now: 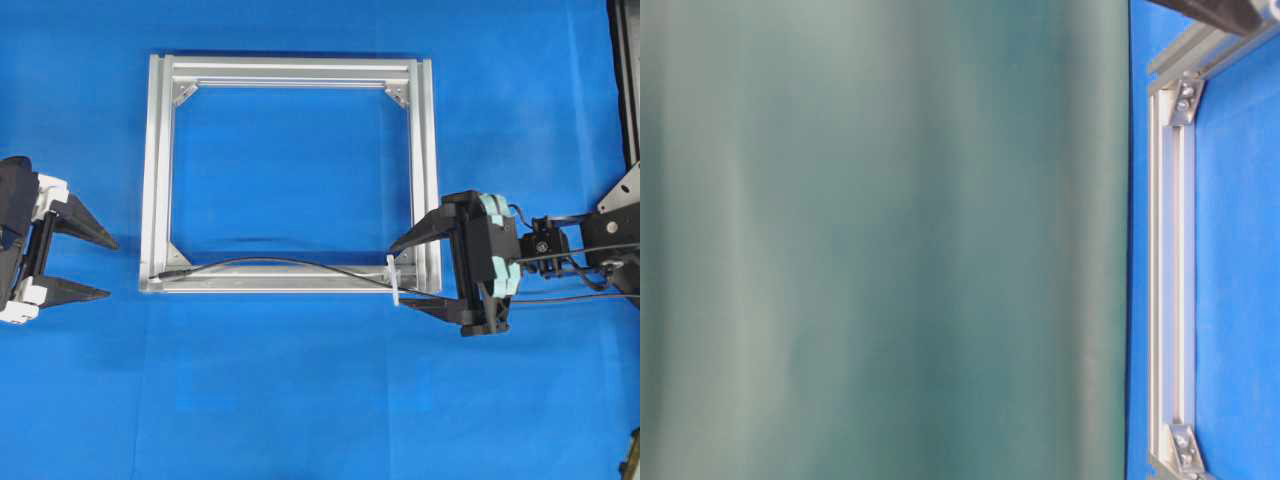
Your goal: Insert the wire through the string loop located on the right side.
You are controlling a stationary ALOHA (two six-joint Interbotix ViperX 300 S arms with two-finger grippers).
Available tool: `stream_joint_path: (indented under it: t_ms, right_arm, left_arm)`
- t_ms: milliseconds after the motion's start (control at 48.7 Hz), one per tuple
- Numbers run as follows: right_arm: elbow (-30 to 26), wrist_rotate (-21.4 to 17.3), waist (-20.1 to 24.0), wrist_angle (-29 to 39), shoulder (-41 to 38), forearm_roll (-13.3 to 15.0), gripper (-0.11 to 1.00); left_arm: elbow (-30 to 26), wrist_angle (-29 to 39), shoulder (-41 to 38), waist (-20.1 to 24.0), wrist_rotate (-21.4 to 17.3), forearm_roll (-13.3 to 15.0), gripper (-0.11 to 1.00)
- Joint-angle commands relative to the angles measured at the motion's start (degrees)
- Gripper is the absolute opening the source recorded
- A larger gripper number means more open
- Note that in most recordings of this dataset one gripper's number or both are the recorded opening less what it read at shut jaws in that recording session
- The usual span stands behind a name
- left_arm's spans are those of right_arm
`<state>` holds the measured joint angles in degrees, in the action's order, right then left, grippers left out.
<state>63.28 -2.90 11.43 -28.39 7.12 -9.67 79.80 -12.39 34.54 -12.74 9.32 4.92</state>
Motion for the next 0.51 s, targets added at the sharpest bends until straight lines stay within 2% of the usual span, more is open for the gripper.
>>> stream_joint_path:
  t_ms: [0, 308, 493]
  right_arm:
    - [-1.32, 0.0, 0.18, 0.88, 1.41, -0.09, 0.9]
    - [-1.49, 0.18, 0.09, 7.73, 9.4, 0.18, 0.9]
    - [-1.41, 0.18, 0.0, 11.16, 14.5, 0.26, 0.9]
  left_arm:
    - [-1.14, 0.7, 0.62, -0.18, 0.0, -0.09, 0.75]
    - [-4.66, 6.33, 4.04, 0.26, -0.18, -0.18, 0.75]
    - [-5.54, 6.86, 4.66, 0.35, -0.18, -0.18, 0.75]
